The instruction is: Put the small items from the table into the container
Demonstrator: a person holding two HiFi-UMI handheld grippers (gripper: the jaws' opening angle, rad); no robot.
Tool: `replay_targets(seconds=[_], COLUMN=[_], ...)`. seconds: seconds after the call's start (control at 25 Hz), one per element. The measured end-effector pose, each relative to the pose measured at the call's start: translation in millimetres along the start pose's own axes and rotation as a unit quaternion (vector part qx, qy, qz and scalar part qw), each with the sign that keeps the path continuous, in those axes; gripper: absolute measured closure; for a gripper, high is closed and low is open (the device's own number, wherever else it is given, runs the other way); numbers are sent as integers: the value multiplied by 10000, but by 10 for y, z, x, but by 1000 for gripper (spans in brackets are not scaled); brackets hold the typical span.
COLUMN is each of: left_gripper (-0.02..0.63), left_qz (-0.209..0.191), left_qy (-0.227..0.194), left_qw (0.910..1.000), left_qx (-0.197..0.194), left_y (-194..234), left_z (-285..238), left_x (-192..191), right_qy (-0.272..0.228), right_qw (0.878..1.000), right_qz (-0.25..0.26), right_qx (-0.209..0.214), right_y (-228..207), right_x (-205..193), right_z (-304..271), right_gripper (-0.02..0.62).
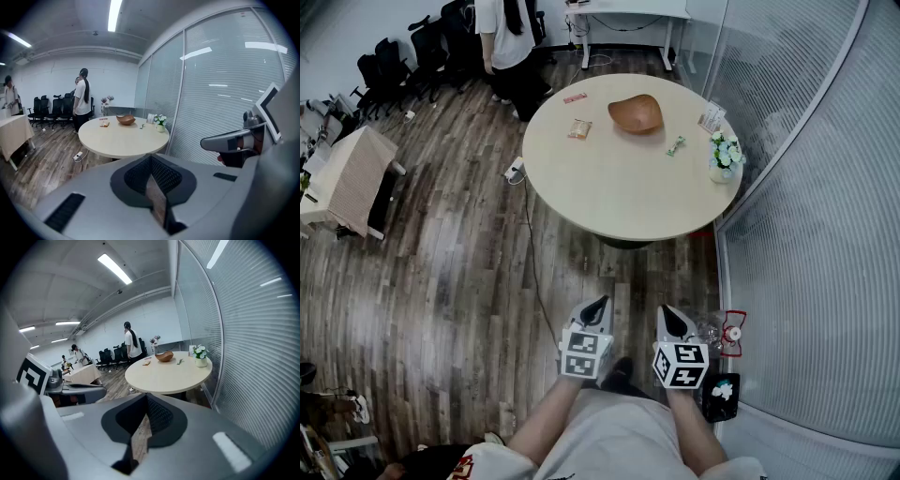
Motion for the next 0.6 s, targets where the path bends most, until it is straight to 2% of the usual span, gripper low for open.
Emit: replay_targets(seconds=[0.32, 0.6], left_gripper=[600, 600], left_qz=[-4, -30], left_qy=[6, -38], left_qw=[10000, 10000], left_qx=[6, 86], left_y=[1, 18], left_z=[6, -8], left_x=[15, 68], right_qy=[-2, -154], right_qw=[10000, 9995], right_qz=[-4, -183], right_qx=[5, 209], right_y=[-1, -41], right_x=[-6, 57], right_z=[13, 32], right_gripper=[594, 594])
Point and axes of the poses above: the fingertips, and each gripper's own axes: z backward along the fingers, y to its left, x out of its top, the point moved 4 cm from there along z, backward along the fingers, and after that the axes turned 14 degrees about -z, right-handed, at the moved point
